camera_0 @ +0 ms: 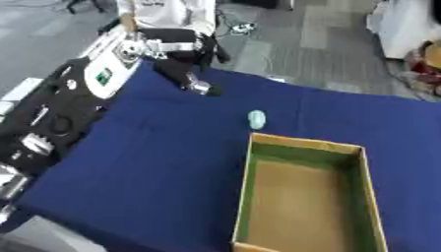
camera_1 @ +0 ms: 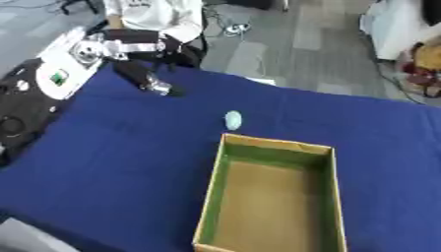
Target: Pick up objects on the table and place them in the box.
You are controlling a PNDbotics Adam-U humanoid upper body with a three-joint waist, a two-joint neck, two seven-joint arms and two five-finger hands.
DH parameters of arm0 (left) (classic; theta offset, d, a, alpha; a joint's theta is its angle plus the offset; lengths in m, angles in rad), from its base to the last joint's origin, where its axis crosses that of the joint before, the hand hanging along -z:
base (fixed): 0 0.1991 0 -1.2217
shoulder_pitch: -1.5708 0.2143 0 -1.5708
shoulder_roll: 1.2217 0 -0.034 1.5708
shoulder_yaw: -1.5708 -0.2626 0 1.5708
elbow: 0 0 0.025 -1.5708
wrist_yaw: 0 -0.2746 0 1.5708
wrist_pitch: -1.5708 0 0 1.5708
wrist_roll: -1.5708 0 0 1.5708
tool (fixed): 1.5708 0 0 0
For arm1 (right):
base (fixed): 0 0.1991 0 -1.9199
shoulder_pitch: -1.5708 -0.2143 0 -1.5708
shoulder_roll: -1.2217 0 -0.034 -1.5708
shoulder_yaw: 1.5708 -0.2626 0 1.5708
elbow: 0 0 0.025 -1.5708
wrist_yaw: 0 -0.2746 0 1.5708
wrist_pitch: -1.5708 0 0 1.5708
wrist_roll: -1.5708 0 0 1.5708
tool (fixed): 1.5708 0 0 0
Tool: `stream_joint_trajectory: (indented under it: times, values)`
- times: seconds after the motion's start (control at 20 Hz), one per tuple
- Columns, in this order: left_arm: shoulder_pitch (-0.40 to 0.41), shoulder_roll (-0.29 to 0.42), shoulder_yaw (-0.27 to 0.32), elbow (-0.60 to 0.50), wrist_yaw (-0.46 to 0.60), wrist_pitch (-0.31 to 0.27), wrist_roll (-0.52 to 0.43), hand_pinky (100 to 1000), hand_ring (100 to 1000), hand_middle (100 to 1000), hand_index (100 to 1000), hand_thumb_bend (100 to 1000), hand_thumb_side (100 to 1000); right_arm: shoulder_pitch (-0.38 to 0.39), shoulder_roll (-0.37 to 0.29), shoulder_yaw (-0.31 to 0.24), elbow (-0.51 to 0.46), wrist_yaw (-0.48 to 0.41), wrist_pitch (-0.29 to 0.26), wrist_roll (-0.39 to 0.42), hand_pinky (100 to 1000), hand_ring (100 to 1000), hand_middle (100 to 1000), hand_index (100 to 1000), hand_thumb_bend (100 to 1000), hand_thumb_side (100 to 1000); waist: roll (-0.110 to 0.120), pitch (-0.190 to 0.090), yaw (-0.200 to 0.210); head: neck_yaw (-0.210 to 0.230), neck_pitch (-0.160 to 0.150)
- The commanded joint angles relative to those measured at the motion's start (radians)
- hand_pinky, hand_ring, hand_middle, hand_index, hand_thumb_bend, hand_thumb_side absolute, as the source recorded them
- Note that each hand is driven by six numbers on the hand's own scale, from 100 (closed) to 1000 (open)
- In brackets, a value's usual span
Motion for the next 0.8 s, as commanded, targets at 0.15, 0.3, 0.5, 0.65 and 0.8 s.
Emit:
stream_joint_trajectory:
  times: [0.15,0.3,0.5,0.65,0.8]
  values:
    - [-0.085,-0.031,0.006,0.134,-0.064,-0.072,-0.061,540,767,884,924,685,715,-0.006,-0.022,0.0,-0.016,-0.005,-0.292,-0.291,155,283,295,412,100,1000,0.001,-0.012,-0.006,0.014,0.004]
    - [-0.104,-0.053,0.011,0.175,-0.072,-0.104,-0.066,878,941,918,933,683,721,-0.011,-0.025,-0.002,-0.016,-0.013,-0.292,-0.291,155,283,294,412,100,1000,0.001,-0.01,-0.012,0.021,-0.006]
    - [-0.123,-0.074,0.01,0.212,-0.054,-0.13,-0.074,1000,1000,934,934,709,740,-0.017,-0.029,-0.005,-0.016,-0.023,-0.292,-0.291,155,283,294,412,100,1000,0.001,-0.007,-0.018,0.022,-0.034]
    - [-0.139,-0.082,0.006,0.243,-0.08,-0.148,-0.1,1000,974,939,946,742,711,-0.02,-0.032,-0.008,-0.016,-0.037,-0.292,-0.291,153,281,292,412,100,1000,0.001,-0.006,-0.025,0.03,-0.06]
    - [-0.157,-0.092,0.012,0.287,-0.136,-0.155,-0.146,975,898,925,958,776,652,-0.026,-0.037,-0.013,-0.016,-0.052,-0.292,-0.291,154,281,292,412,100,1000,0.002,-0.003,-0.033,0.047,-0.087]
